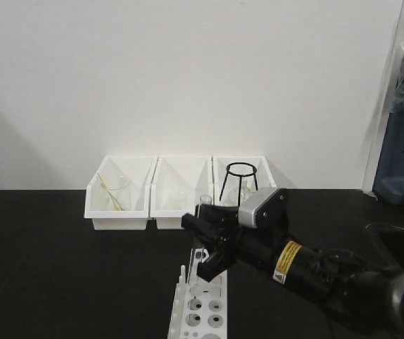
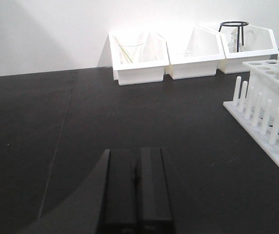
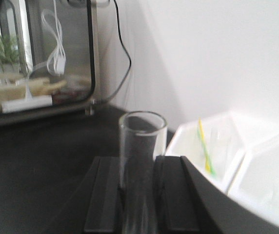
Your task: Flip and reinsert test tube from rack
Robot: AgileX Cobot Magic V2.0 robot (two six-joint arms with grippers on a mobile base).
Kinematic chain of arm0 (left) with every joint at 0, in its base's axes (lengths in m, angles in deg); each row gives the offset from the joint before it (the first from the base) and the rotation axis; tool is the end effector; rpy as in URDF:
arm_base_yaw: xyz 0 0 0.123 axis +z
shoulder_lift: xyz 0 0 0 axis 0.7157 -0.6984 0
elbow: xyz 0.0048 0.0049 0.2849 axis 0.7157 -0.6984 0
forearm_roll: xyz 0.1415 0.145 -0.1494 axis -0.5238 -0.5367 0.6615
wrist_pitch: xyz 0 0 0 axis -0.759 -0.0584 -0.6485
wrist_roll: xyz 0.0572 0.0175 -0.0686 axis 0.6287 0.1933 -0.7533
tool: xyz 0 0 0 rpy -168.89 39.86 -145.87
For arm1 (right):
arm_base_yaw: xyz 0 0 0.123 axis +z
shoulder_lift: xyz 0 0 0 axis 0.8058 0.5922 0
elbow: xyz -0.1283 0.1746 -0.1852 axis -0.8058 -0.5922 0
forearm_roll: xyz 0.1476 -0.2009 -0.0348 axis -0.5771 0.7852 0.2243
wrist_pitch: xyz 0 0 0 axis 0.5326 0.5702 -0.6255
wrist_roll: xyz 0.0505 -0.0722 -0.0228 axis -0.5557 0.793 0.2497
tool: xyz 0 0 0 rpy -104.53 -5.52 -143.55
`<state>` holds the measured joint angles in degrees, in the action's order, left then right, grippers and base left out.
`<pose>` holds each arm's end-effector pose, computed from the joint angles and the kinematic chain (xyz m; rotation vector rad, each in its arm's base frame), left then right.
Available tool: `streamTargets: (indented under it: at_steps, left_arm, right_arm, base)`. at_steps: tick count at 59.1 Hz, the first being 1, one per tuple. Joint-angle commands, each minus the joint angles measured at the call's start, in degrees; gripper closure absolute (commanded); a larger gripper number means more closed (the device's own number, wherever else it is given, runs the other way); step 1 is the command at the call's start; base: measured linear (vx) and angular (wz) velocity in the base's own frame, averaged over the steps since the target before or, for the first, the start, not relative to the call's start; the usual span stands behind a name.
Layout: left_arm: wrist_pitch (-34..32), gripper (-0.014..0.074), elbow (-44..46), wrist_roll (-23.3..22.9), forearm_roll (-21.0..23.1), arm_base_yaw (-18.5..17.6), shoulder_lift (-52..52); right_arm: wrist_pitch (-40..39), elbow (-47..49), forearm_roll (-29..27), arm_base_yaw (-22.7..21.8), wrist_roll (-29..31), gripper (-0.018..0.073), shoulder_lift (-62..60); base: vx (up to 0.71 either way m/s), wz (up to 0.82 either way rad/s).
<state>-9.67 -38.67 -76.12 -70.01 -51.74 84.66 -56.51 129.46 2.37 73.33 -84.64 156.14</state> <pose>0.0555 -0.0026 0.1872 0.0804 1.6899 -0.0328 0.3657 0.1834 0.2455 -0.7040 1.3451 0.7166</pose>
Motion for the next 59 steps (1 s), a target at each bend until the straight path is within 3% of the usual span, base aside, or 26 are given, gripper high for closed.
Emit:
streamTargets:
  at_steps: [1, 7, 11, 16, 24, 28, 32, 38, 46, 49, 52, 55, 59]
  left_arm:
    - [-4.7, 0.0603, 0.2, -0.6, 0.3, 0.0, 0.4]
    - [-4.7, 0.0603, 0.2, -0.6, 0.3, 0.0, 0.4]
    - [-4.7, 0.0603, 0.2, -0.6, 0.3, 0.0, 0.4]
    - [-4.7, 0.0603, 0.2, -0.6, 0.3, 0.0, 0.4]
    - [-4.7, 0.0603, 0.2, -0.6, 0.3, 0.0, 0.4]
    - [-4.7, 0.0603, 0.2, -0.6, 0.3, 0.0, 0.4]
    - [-4.7, 0.0603, 0.2, -0.6, 0.3, 0.0, 0.4]
    - [-4.7, 0.0603, 0.2, -0.6, 0.3, 0.0, 0.4]
    - [-4.7, 0.0603, 0.2, -0.6, 0.3, 0.0, 0.4]
    - [-4.7, 0.0603, 0.2, -0.6, 0.3, 0.0, 0.4]
    - [-4.7, 0.0603, 0.2, -0.6, 0.3, 0.0, 0.4]
    - [-4.7, 0.0603, 0.2, -0.6, 0.3, 0.0, 0.4]
    - [-4.7, 0.0603, 0.2, -0.6, 0.3, 0.0, 0.4]
  right_arm:
    - [-1.7, 1.7, -1.2, 0.0, -0.1, 0.0573, -7.9]
    - [1.8, 1.7, 0.5, -0.1, 1.4, 0.0573, -12.7]
    - [5.8, 1.7, 4.3, -0.2, 6.1, 0.0573, -15.8]
    - [13.2, 1.7, 13.4, -0.2, 17.8, 0.0573, -19.4]
    - [27.5, 1.7, 32.8, -0.1, 37.9, 0.0573, -23.5]
    - [32.4, 1.7, 37.7, -0.1, 40.4, 0.0572, -24.5]
    - [35.0, 1.7, 37.5, -0.1, 39.8, 0.0573, -25.1]
    - [36.2, 1.7, 30.2, -0.1, 33.4, 0.0573, -25.3]
    - [36.4, 1.7, 2.3, -0.2, 9.8, 0.0573, -25.3]
    - [37.6, 1.7, -8.9, -0.2, 2.9, 0.0573, -25.3]
    - [38.0, 1.7, -16.3, -0.2, -1.4, 0.0571, -25.0]
    - [36.6, 1.7, -19.1, -0.2, -1.7, 0.0571, -24.7]
    - [32.6, 1.6, -18.7, -0.2, -0.8, 0.057, -23.9]
  base:
    - [0.0, 0.0]
    - [0.0, 0.0]
    - [0.0, 0.0]
    - [0.0, 0.0]
    - [0.0, 0.0]
    - [0.0, 0.0]
    - [0.0, 0.0]
    - [0.0, 0.0]
    - [0.0, 0.0]
    - [0.0, 0.0]
    - [0.0, 0.0]
    - [0.0, 0.0]
    - [0.0, 0.0]
